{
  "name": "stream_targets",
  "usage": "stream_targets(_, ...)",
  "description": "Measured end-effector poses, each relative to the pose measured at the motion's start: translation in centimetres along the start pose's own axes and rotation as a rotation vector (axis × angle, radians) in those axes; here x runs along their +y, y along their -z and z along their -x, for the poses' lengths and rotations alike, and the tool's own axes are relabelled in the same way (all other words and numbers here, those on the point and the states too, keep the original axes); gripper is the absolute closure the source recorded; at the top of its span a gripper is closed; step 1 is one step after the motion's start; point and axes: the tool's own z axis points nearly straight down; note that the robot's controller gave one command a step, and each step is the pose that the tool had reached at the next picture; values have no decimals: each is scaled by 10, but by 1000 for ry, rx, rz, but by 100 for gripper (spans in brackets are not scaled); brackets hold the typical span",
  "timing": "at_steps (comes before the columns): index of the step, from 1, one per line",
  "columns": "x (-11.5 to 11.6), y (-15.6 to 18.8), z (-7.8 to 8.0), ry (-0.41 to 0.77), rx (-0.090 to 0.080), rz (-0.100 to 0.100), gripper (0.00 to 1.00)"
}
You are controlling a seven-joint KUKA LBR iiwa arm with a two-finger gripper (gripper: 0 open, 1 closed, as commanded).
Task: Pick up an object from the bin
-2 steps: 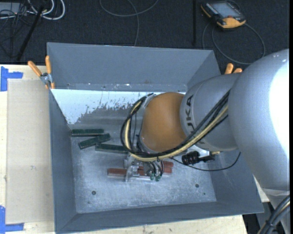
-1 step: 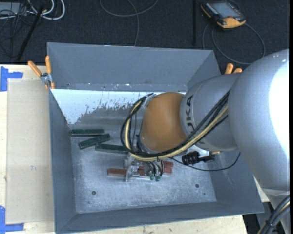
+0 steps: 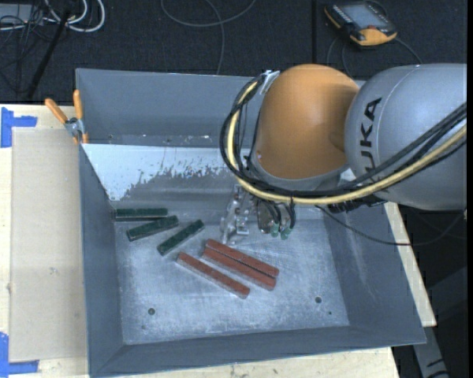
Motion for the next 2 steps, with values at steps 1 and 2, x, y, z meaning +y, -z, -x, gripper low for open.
stream_targets(1,0,-3,-1,0,6,-2,100)
stream_targets(2,18,-87,-11,54,9,-3,0)
